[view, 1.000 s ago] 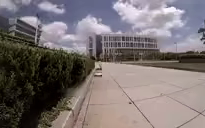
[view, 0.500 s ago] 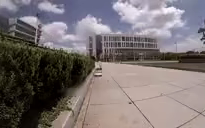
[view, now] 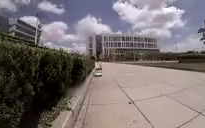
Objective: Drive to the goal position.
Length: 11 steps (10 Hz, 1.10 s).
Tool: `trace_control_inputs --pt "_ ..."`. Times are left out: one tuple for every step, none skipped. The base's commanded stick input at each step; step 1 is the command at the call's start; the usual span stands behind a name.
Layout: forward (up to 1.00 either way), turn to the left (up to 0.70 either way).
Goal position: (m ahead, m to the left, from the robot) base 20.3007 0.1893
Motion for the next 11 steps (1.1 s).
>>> trace_control_inputs --pt "0.04 0.00" --pt "0.04 0.00" --pt "0.04 0.00" --pt "0.04 0.00" --pt "0.01 0.00" --pt "0.03 0.00" --pt "0.04 0.00" --pt "0.04 0.00" --pt "0.04 0.00" --pt "0.04 0.00" --pt "0.04 0.00"
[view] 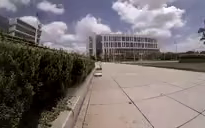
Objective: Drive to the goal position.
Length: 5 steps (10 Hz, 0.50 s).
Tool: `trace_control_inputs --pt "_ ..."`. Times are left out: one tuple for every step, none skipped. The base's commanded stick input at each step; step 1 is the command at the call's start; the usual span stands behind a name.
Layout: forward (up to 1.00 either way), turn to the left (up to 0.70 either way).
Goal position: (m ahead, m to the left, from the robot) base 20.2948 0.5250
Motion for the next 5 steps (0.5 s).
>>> trace_control_inputs --pt "0.04 0.00" --pt "0.04 0.00" --pt "0.04 0.00" --pt "0.04 0.00" --pt "0.04 0.00"
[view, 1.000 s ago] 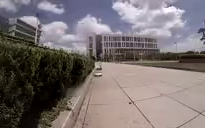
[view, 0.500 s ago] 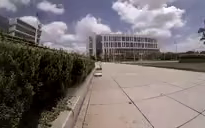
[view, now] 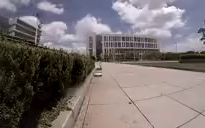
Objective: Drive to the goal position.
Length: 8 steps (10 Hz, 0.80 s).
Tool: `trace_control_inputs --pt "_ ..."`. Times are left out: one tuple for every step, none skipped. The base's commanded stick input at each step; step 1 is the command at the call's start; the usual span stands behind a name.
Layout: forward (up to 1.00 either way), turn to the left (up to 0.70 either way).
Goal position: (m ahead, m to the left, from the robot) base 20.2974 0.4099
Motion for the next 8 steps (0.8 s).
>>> trace_control_inputs --pt "0.03 0.00" --pt "0.02 0.00" --pt "0.01 0.00" --pt "0.03 0.00" --pt "0.04 0.00" --pt "0.04 0.00" --pt "0.04 0.00" --pt "0.04 0.00"
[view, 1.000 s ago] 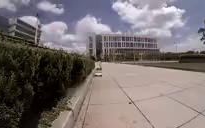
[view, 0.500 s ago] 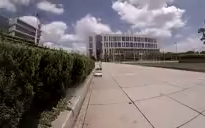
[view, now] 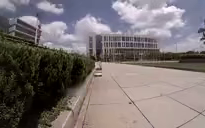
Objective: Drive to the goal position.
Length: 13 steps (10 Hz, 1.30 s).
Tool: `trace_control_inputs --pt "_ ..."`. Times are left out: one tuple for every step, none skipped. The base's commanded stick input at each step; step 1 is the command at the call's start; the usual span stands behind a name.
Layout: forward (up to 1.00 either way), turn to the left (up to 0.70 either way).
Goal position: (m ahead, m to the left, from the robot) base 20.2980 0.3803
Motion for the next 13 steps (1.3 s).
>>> trace_control_inputs --pt "0.04 0.00" --pt "0.04 0.00" --pt "0.04 0.00" --pt "0.04 0.00" --pt "0.04 0.00" --pt "0.04 0.00" --pt "0.04 0.00" --pt "0.03 0.00" --pt "0.02 0.00" --pt "0.01 0.00" --pt "0.04 0.00" --pt "0.04 0.00" --pt "0.04 0.00"
